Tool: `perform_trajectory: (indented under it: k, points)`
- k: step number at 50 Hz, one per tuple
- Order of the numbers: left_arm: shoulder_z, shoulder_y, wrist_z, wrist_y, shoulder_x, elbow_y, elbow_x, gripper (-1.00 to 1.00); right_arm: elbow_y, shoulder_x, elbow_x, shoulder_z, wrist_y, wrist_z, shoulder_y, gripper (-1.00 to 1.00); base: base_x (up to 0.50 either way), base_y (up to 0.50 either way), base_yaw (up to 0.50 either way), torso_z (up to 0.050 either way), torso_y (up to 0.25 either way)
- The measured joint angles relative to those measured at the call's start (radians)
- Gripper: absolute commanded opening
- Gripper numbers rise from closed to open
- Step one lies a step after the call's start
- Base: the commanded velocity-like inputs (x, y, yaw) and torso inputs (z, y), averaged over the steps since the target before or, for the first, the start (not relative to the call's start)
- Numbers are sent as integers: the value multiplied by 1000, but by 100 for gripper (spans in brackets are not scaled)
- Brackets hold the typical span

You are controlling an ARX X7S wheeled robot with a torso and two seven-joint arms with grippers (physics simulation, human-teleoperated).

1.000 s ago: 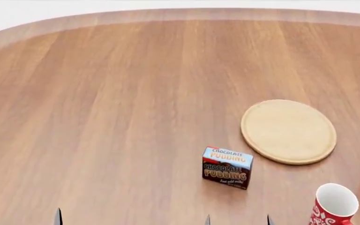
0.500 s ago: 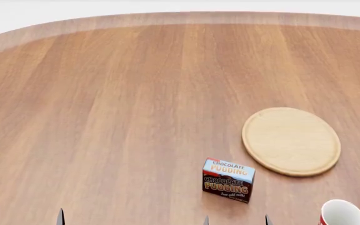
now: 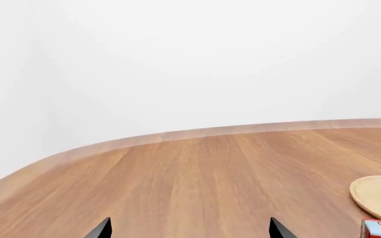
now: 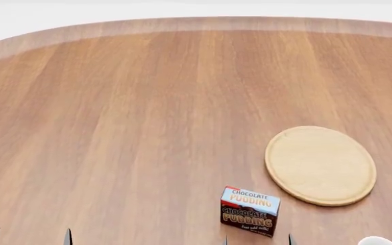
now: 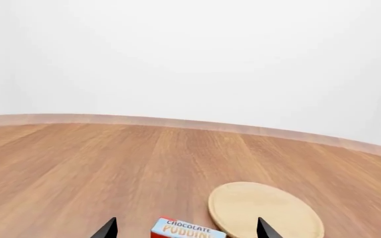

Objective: Put the chocolate pudding to the left of the plate.

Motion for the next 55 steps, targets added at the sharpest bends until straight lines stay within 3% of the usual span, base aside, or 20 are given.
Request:
perform_trajectory:
  k: [55]
  points:
    - [23,0,-18,6,-20,2,-9,100,4,19,14,-25,2,20,10,100,112,0,0,0,0]
